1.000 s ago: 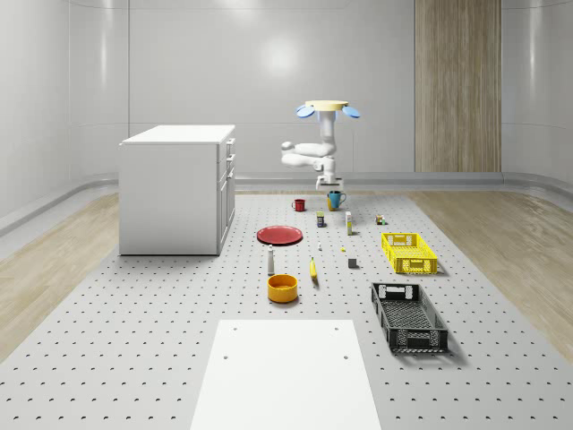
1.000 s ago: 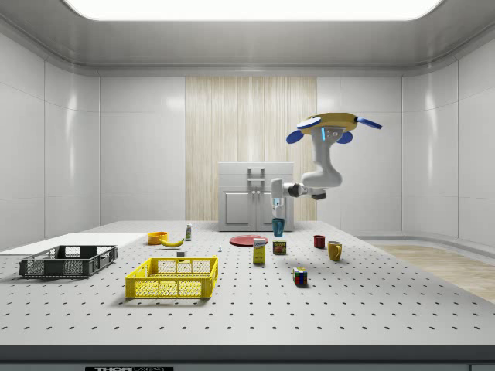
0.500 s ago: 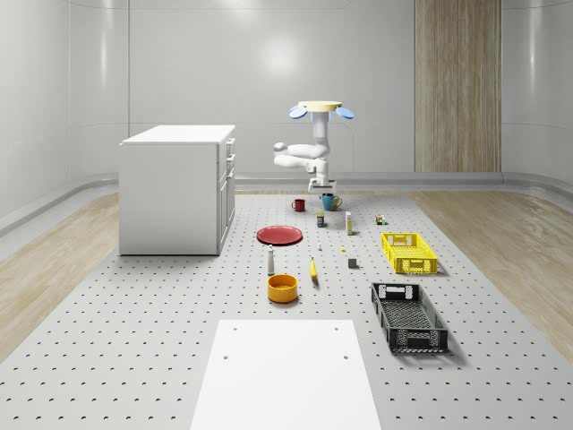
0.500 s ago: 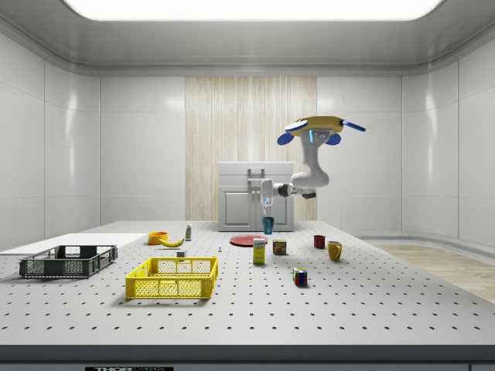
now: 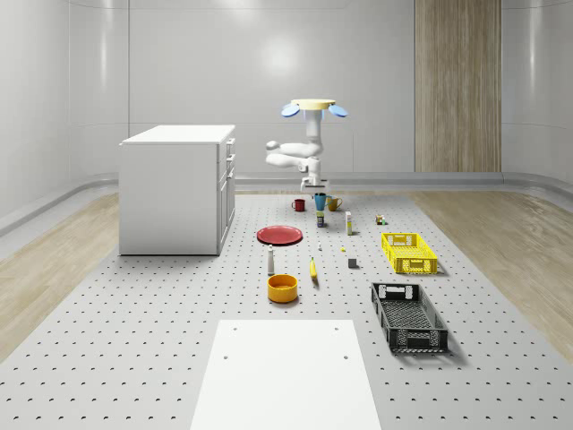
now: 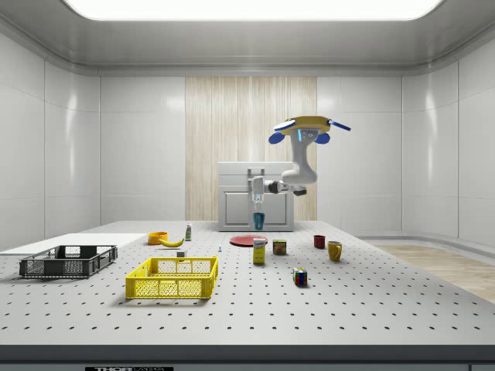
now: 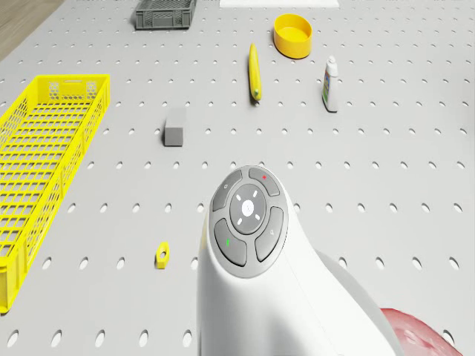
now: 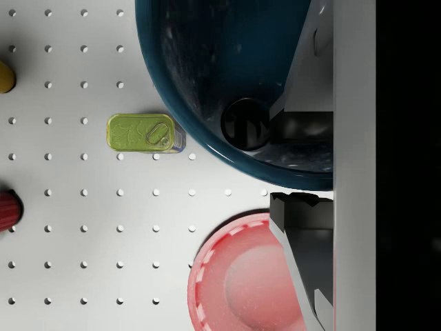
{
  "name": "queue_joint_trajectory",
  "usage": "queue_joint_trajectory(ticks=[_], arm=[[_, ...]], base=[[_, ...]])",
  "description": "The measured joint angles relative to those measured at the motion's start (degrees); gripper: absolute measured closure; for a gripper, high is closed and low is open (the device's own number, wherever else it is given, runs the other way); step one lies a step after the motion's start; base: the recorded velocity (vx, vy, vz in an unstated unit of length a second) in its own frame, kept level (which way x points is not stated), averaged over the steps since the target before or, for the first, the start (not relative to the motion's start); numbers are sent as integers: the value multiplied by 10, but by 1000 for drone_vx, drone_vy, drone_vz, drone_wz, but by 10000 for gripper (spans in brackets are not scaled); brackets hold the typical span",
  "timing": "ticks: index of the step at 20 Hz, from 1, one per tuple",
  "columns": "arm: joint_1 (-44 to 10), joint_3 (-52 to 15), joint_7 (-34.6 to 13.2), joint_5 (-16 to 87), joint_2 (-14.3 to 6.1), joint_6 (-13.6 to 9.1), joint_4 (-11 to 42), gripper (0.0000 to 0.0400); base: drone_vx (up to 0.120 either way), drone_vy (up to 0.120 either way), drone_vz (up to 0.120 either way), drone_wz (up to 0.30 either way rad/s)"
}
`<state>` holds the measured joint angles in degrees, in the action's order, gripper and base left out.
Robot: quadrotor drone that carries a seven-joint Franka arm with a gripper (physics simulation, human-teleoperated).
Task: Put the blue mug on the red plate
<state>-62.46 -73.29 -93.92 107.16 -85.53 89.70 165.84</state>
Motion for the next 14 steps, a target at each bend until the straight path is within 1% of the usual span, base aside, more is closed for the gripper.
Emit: queue_joint_trajectory(ticks=[14], arm=[[-2, -1, -1, -2, -6, 5, 0, 300]], base=[[120, -120, 0, 0]])
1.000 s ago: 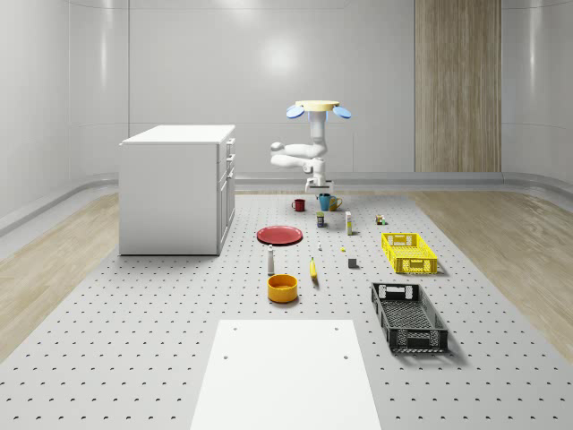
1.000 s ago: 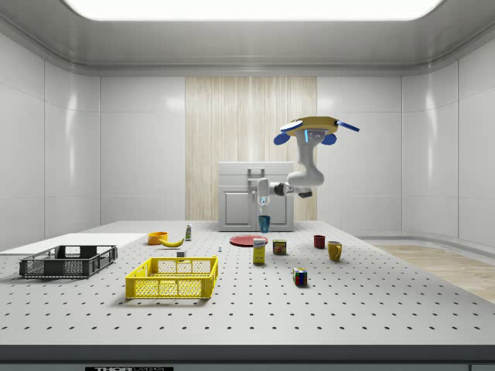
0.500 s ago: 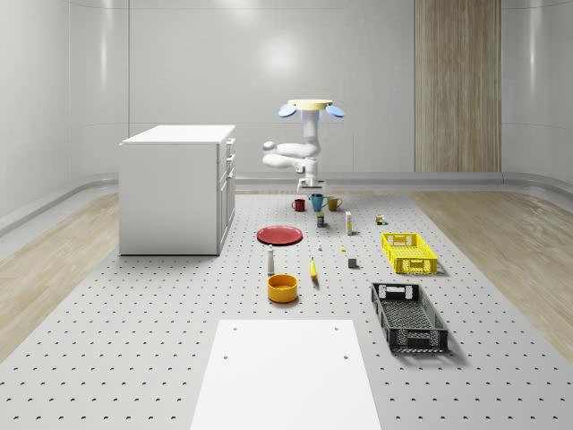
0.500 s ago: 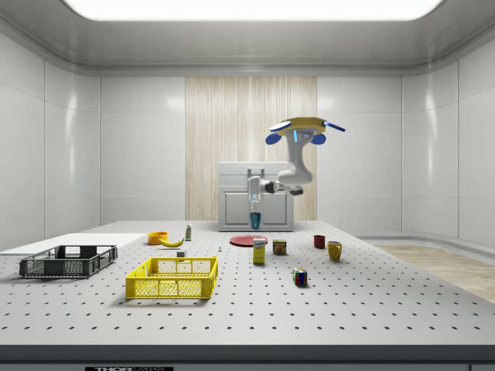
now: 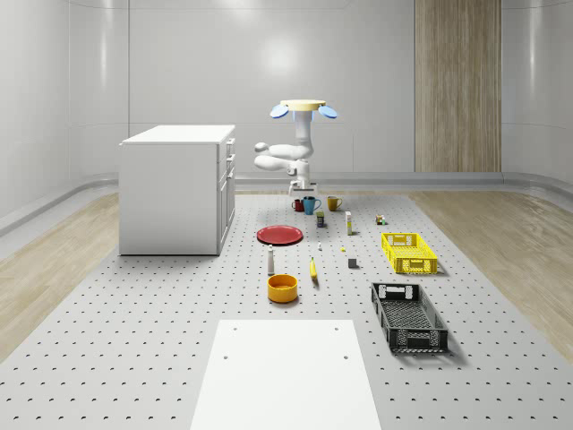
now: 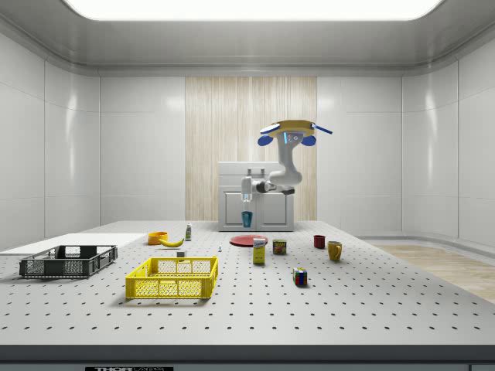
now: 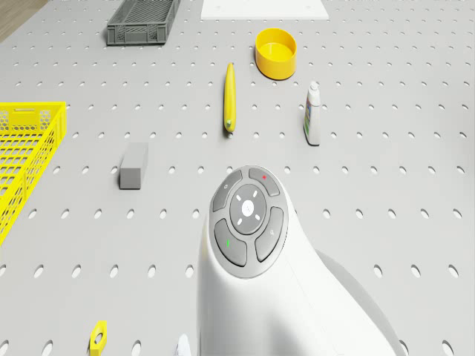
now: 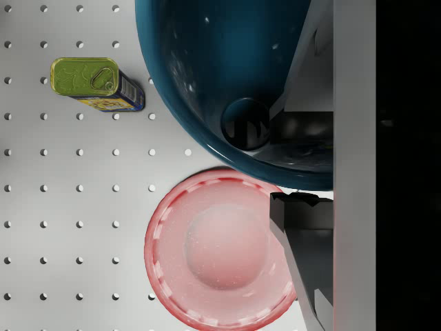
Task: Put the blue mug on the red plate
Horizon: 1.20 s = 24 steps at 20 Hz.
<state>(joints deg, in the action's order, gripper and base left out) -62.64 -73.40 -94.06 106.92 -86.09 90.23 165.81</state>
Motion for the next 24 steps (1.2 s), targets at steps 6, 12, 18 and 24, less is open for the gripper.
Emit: queue_joint_trajectory(ticks=[6, 12, 18, 24], arm=[[-1, 0, -1, -1, -2, 2, 0, 300], [-1, -1, -1, -2, -4, 4, 0, 300], [-2, -1, -1, -2, -6, 5, 0, 300], [-2, -1, -2, -3, -7, 7, 0, 300]], base=[[80, -40, 0, 0], [0, -93, 0, 0], [0, -120, -67, 0], [-120, -120, 0, 0]])
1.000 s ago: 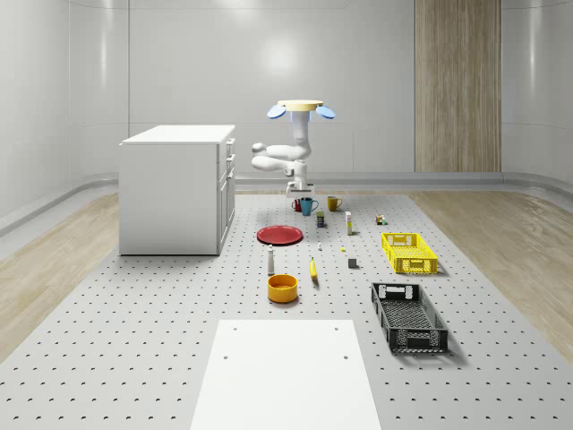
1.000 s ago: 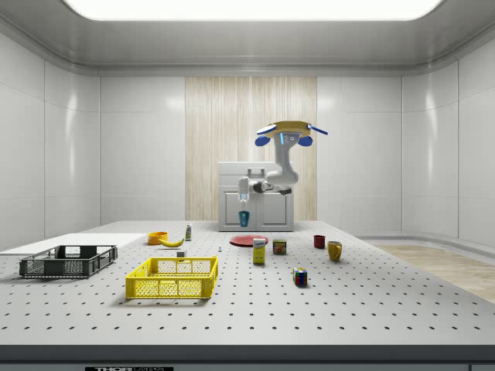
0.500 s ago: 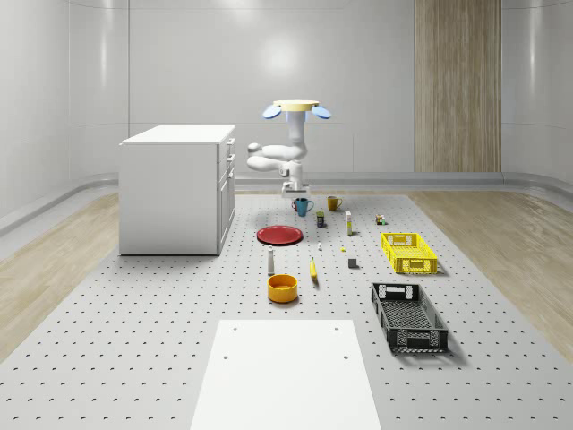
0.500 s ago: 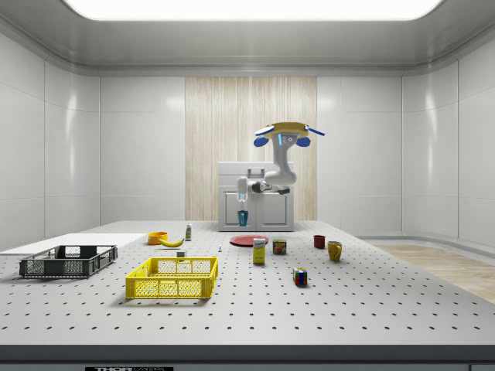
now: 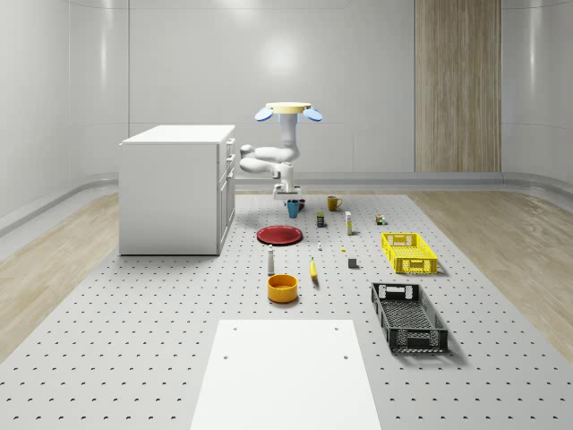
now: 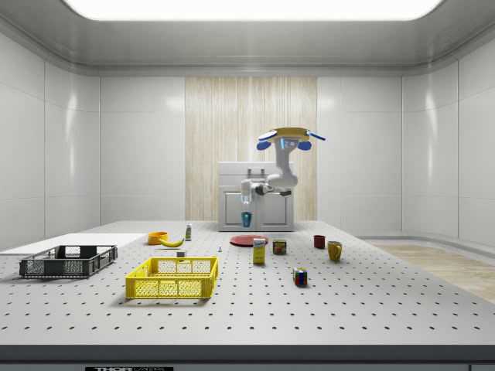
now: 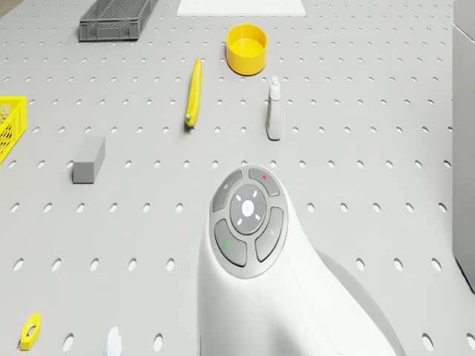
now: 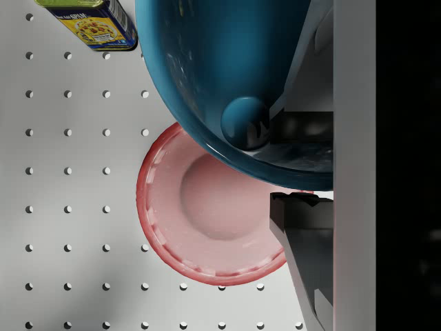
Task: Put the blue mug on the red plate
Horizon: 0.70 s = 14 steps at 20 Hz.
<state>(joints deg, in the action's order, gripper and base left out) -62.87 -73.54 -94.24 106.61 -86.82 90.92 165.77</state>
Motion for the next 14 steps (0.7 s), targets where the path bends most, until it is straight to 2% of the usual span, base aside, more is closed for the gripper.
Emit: queue_joint_trajectory(ticks=[2, 7, 14], arm=[[0, 0, 0, 0, -1, 0, 0, 300], [19, -1, 20, -3, -5, 5, -1, 300], [67, -6, 76, -9, -14, 15, -9, 300]], base=[[-80, -120, 0, 0], [0, 0, 0, 0], [0, 0, 0, 0]])
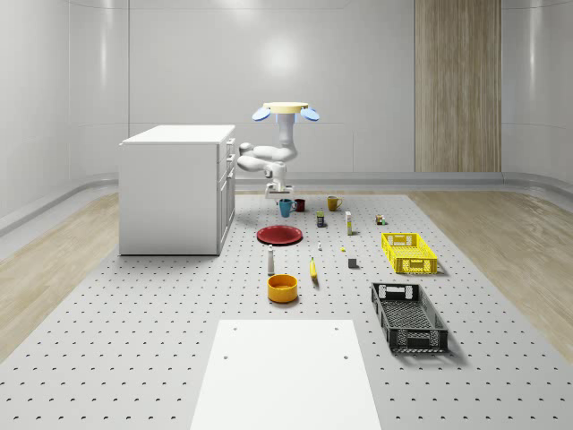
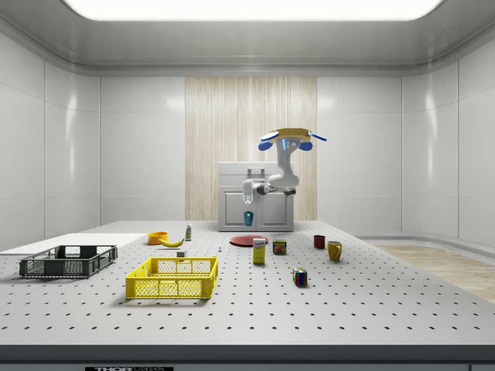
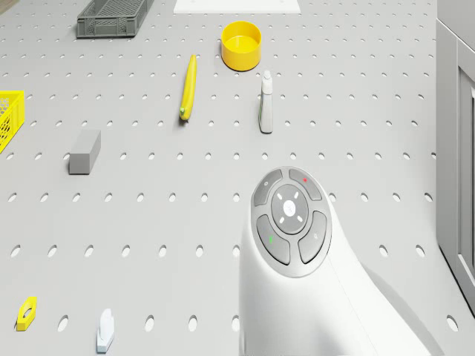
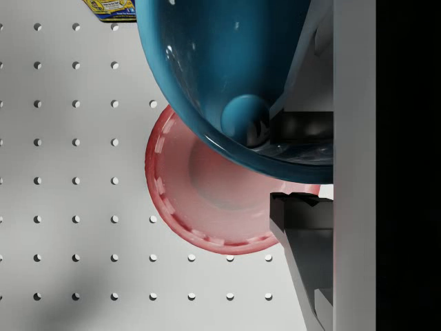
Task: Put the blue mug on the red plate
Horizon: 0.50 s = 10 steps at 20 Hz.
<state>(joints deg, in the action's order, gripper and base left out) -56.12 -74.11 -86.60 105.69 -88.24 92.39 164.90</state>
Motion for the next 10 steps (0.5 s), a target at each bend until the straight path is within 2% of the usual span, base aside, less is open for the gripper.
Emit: queue_joint_trajectory(ticks=[10], arm=[[51, 17, 75, 11, -11, 23, -26, 300]], base=[[0, 0, 0, 0]])
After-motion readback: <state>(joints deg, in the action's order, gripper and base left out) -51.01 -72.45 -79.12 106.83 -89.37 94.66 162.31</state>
